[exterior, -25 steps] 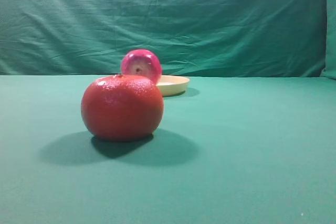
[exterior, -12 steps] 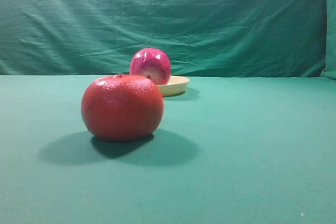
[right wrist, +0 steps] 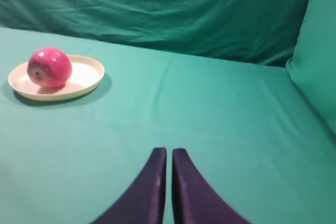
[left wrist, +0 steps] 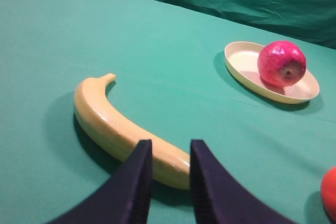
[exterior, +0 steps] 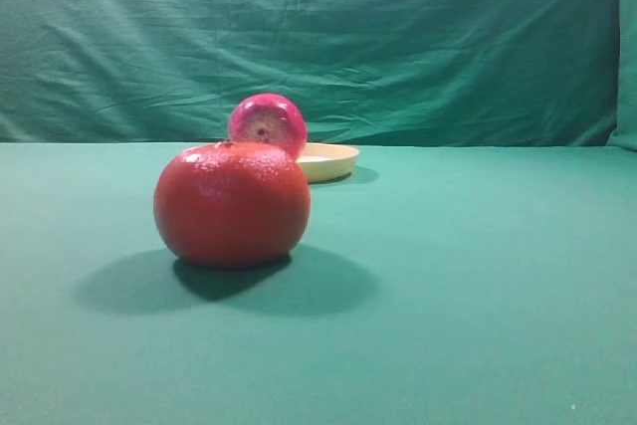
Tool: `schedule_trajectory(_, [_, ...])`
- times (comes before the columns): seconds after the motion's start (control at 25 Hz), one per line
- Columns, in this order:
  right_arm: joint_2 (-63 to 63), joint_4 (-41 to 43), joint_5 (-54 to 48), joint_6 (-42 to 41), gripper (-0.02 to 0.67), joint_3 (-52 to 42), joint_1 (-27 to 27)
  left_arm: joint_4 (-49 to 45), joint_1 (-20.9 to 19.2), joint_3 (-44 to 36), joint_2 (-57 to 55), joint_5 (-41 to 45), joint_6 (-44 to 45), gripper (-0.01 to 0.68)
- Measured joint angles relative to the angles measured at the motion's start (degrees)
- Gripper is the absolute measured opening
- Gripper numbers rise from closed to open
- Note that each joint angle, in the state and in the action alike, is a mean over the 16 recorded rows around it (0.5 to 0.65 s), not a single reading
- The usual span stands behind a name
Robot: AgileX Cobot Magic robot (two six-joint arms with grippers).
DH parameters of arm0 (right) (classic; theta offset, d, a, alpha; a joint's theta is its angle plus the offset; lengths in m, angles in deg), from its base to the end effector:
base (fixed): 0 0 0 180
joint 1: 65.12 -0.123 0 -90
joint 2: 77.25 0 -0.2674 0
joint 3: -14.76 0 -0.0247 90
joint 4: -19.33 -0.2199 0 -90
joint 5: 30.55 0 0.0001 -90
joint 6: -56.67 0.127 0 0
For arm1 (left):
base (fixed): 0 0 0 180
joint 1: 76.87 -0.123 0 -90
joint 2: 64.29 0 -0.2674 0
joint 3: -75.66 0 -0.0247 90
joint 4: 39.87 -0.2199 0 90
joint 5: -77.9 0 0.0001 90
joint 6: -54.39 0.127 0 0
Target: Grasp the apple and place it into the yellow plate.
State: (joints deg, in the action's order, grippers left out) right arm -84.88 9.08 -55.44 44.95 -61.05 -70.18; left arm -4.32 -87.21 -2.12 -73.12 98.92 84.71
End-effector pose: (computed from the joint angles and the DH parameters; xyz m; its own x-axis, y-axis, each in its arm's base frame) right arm 0.0699 0.0158 0.1690 -0.3005 -0.0686 -0.9513 -0.1717 0.9850 -0.0168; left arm 0.0779 -0.0128 0.1716 -0.2385 -0.1022 -0.9657 0.0095 0.9942 -0.1076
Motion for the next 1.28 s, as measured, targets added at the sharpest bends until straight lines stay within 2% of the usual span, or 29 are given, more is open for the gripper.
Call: schedule_trajectory(1.28, [0.0,-0.4,1.1,-0.8,0.0,-2.1,0.3,0.0,0.0,0.0,0.0,0.0,0.0,0.157])
